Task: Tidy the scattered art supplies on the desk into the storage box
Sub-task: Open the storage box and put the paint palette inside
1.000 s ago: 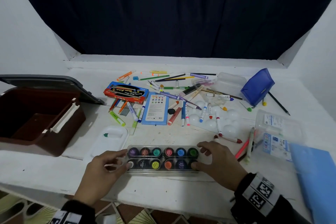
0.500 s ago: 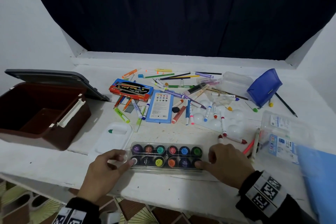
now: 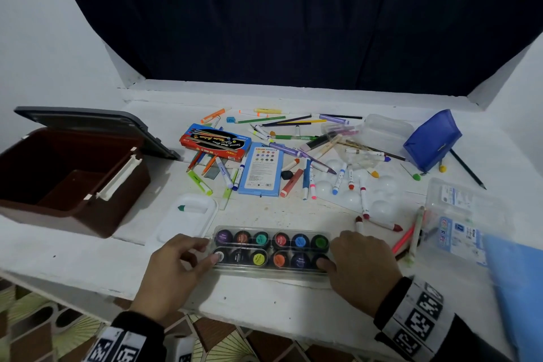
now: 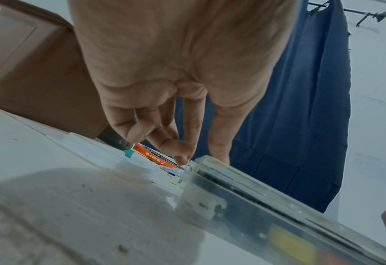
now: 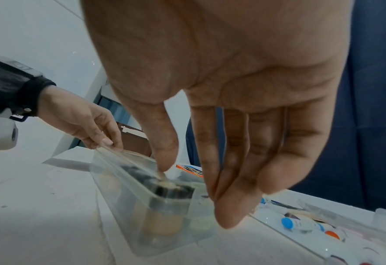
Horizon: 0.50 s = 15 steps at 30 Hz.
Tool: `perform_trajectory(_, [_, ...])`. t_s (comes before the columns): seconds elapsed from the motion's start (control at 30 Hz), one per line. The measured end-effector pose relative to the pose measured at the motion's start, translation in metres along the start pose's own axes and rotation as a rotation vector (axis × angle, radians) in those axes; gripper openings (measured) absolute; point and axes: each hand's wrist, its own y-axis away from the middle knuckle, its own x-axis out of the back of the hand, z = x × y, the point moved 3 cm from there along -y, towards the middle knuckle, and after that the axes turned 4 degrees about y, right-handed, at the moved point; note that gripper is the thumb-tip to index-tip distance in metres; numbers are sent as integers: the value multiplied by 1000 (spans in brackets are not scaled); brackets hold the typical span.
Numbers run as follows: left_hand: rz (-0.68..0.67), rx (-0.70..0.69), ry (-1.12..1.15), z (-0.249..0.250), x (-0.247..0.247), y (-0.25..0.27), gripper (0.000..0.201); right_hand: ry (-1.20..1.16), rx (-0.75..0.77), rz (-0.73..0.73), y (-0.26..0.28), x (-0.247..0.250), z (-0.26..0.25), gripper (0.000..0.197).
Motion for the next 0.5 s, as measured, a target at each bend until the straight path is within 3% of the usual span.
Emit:
perform_trajectory(0.23, [-41,263,408,-21,-6,-4,15,-195,-72,-48,-12,-7,19,43])
perform_trajectory(0.5, [-25,288,410,-22,-10,-16,8,-366,-117,-194,-32,-10,29,56])
